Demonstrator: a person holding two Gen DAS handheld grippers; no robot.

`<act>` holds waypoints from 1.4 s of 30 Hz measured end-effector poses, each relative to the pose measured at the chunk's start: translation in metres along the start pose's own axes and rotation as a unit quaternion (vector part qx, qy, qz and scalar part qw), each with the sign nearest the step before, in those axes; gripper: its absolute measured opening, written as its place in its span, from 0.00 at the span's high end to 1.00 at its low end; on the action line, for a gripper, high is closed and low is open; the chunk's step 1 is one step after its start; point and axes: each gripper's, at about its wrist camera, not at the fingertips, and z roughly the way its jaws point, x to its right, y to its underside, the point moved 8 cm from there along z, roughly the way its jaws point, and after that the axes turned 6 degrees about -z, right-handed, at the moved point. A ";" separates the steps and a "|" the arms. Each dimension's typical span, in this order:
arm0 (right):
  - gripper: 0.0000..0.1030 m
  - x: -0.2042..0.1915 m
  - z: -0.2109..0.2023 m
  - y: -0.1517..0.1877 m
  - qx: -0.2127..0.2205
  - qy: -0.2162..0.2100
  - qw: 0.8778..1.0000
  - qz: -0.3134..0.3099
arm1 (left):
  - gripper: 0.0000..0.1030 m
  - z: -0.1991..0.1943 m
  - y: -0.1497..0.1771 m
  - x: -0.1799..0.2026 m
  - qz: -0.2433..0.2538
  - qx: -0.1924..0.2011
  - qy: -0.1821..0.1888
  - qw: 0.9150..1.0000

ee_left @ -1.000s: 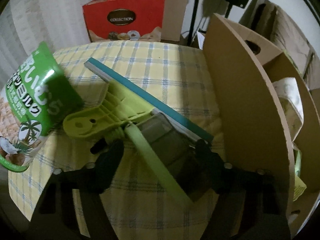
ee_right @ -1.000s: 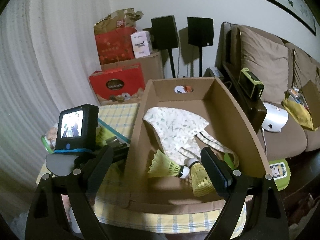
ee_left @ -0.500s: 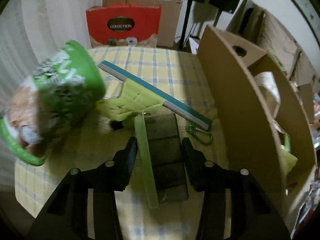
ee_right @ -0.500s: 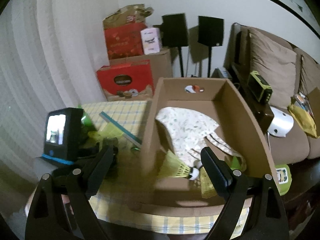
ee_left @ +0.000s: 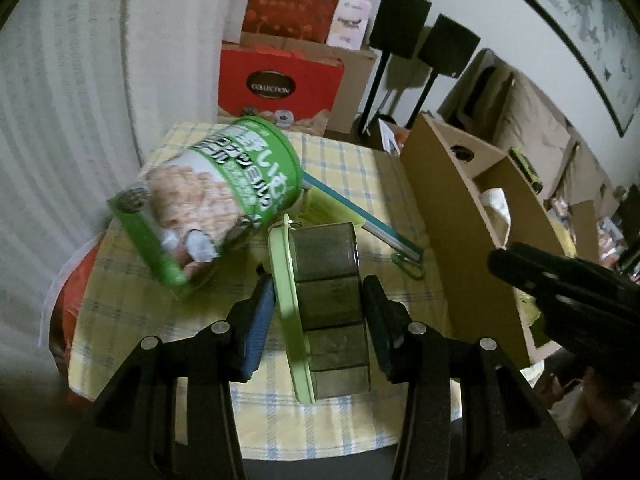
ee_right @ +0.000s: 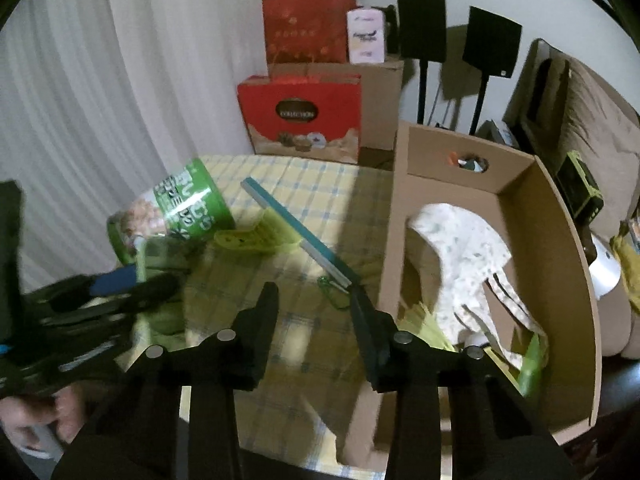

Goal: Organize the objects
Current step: 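Grasp the green carabiner with the right tool while the left tool holds the compartment box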

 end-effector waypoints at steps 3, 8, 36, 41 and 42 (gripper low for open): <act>0.68 -0.006 0.022 -0.005 -0.030 0.005 0.999 -0.017 | 0.60 -0.007 -0.001 -0.006 -0.006 0.004 0.005 1.000; 0.69 -0.011 0.058 -0.010 -0.083 0.011 0.996 -0.039 | 0.60 -0.014 0.001 -0.013 -0.012 0.007 0.015 1.000; 0.78 -0.006 0.143 0.006 -0.212 0.042 0.976 -0.018 | 0.60 -0.018 0.008 -0.032 -0.031 0.005 0.040 0.999; 0.70 -0.005 0.147 0.005 -0.238 0.050 0.970 -0.026 | 0.60 -0.017 0.008 -0.033 -0.031 0.004 0.046 0.998; 0.70 -0.005 0.148 0.005 -0.245 0.048 0.968 -0.027 | 0.60 -0.017 0.008 -0.033 -0.032 0.003 0.047 0.998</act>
